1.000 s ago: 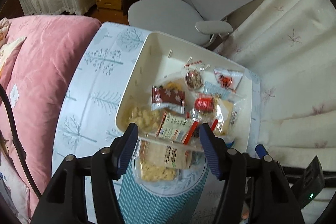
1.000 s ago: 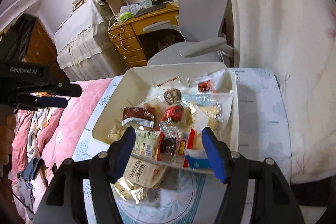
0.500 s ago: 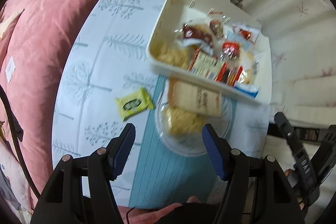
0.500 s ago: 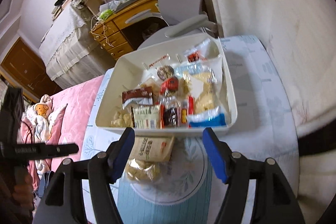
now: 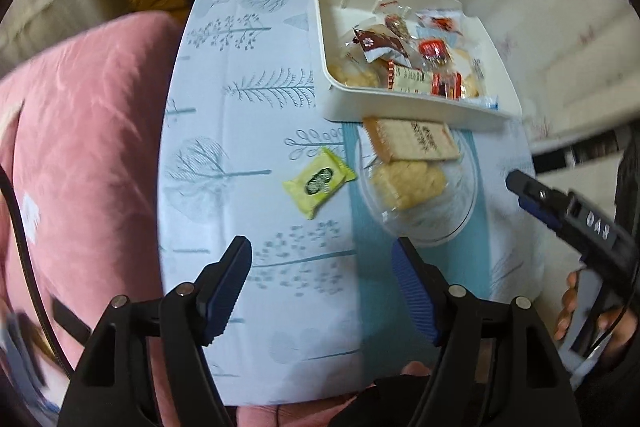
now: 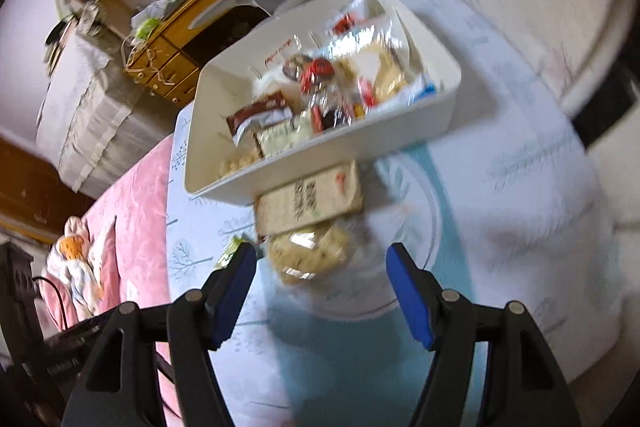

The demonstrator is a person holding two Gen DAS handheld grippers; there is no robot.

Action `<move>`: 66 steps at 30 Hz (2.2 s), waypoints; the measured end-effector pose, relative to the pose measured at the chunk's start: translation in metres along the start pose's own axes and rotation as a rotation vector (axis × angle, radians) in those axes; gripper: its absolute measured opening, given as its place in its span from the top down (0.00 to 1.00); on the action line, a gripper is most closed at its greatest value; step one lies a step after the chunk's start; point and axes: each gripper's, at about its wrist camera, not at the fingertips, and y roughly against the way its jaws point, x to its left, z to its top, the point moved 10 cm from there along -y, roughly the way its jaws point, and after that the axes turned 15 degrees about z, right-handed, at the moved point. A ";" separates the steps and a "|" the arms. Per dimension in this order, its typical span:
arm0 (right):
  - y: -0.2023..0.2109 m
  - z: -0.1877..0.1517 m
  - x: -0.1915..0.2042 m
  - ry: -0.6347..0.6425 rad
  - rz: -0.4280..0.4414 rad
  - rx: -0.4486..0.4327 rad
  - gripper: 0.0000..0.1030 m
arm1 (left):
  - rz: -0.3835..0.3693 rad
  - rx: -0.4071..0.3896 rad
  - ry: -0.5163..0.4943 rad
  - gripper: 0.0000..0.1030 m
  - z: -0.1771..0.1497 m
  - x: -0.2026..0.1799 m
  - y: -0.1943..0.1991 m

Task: Organize snacks
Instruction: 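Withdraw both grippers toward the yellow-green pack and the crumbly bread bag, then grasp the yellow-green pack with the left gripper while the right grasps the clear crumbly bread bag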

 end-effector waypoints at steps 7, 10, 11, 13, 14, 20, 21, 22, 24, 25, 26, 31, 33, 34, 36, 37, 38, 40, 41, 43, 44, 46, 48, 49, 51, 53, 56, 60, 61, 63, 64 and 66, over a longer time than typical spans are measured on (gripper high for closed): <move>-0.017 -0.034 0.018 -0.105 -0.030 -0.038 0.33 | -0.037 -0.066 -0.128 0.31 -0.005 0.013 -0.007; -0.024 -0.041 0.024 -0.178 -0.015 -0.074 0.25 | -0.046 -0.123 -0.165 0.31 -0.001 0.014 -0.010; -0.026 -0.043 0.025 -0.199 -0.006 -0.083 0.25 | -0.052 -0.148 -0.177 0.30 0.000 0.014 -0.012; -0.031 -0.046 0.025 -0.244 0.001 -0.099 0.22 | -0.055 -0.169 -0.188 0.29 0.002 0.013 -0.018; -0.034 -0.048 0.025 -0.254 -0.007 -0.103 0.22 | -0.057 -0.178 -0.192 0.29 0.003 0.012 -0.023; -0.055 -0.049 0.010 -0.308 -0.048 -0.102 0.22 | -0.068 -0.206 -0.201 0.29 0.009 -0.001 -0.057; -0.060 -0.048 0.006 -0.327 -0.050 -0.098 0.22 | -0.063 -0.208 -0.210 0.29 0.010 -0.004 -0.063; -0.064 -0.048 0.002 -0.353 -0.050 -0.095 0.22 | -0.058 -0.210 -0.223 0.29 0.011 -0.008 -0.068; -0.075 -0.048 -0.010 -0.434 -0.051 -0.085 0.22 | -0.044 -0.221 -0.249 0.29 0.014 -0.016 -0.078; -0.079 -0.048 -0.014 -0.456 -0.054 -0.081 0.22 | -0.043 -0.230 -0.256 0.29 0.016 -0.020 -0.081; -0.083 -0.047 -0.023 -0.498 -0.064 -0.079 0.22 | -0.040 -0.238 -0.264 0.29 0.019 -0.024 -0.086; -0.090 -0.045 -0.053 -0.624 -0.142 -0.088 0.22 | -0.017 -0.245 -0.269 0.29 0.028 -0.041 -0.104; -0.094 -0.044 -0.059 -0.639 -0.177 -0.067 0.22 | -0.018 -0.236 -0.268 0.29 0.030 -0.046 -0.111; -0.097 -0.044 -0.062 -0.650 -0.191 -0.054 0.22 | -0.014 -0.233 -0.267 0.29 0.031 -0.048 -0.114; -0.101 -0.042 -0.064 -0.661 -0.208 -0.033 0.22 | 0.004 -0.224 -0.265 0.29 0.032 -0.051 -0.120; -0.103 -0.040 -0.063 -0.660 -0.210 -0.030 0.22 | 0.010 -0.222 -0.267 0.29 0.032 -0.052 -0.122; -0.104 -0.036 -0.063 -0.647 -0.215 -0.030 0.22 | 0.019 -0.223 -0.269 0.29 0.033 -0.052 -0.124; -0.106 -0.031 -0.062 -0.628 -0.231 -0.018 0.22 | 0.027 -0.219 -0.266 0.29 0.033 -0.054 -0.127; -0.108 -0.028 -0.062 -0.623 -0.233 -0.018 0.22 | 0.026 -0.214 -0.267 0.29 0.033 -0.055 -0.129; -0.110 -0.023 -0.060 -0.616 -0.242 -0.009 0.22 | 0.033 -0.211 -0.268 0.29 0.033 -0.055 -0.132; -0.111 -0.022 -0.059 -0.611 -0.259 -0.002 0.22 | 0.042 -0.206 -0.264 0.29 0.034 -0.055 -0.134; -0.111 -0.020 -0.057 -0.605 -0.278 -0.001 0.22 | 0.044 -0.202 -0.261 0.29 0.034 -0.056 -0.137; -0.111 -0.019 -0.055 -0.606 -0.289 -0.001 0.22 | 0.048 -0.193 -0.266 0.29 0.034 -0.056 -0.141; -0.112 -0.019 -0.055 -0.611 -0.295 0.002 0.22 | 0.053 -0.192 -0.270 0.31 0.034 -0.056 -0.142; -0.113 -0.019 -0.050 -0.618 -0.304 0.005 0.22 | 0.055 -0.191 -0.277 0.36 0.034 -0.057 -0.145; -0.112 -0.021 -0.050 -0.622 -0.308 0.004 0.22 | 0.053 -0.192 -0.282 0.43 0.033 -0.059 -0.146; -0.117 -0.020 -0.046 -0.631 -0.299 0.005 0.22 | 0.051 -0.215 -0.288 0.51 0.034 -0.061 -0.145; -0.111 -0.023 -0.058 -0.656 -0.268 0.005 0.22 | 0.040 -0.237 -0.291 0.59 0.033 -0.063 -0.143; -0.113 -0.025 -0.057 -0.676 -0.240 0.010 0.22 | 0.038 -0.241 -0.292 0.63 0.033 -0.063 -0.142; -0.119 -0.027 -0.055 -0.694 -0.204 0.016 0.22 | 0.038 -0.244 -0.297 0.64 0.033 -0.062 -0.142; -0.122 -0.026 -0.054 -0.699 -0.188 0.021 0.22 | 0.037 -0.245 -0.300 0.65 0.032 -0.061 -0.142; -0.125 -0.026 -0.051 -0.697 -0.183 0.024 0.22 | 0.038 -0.243 -0.300 0.65 0.032 -0.060 -0.142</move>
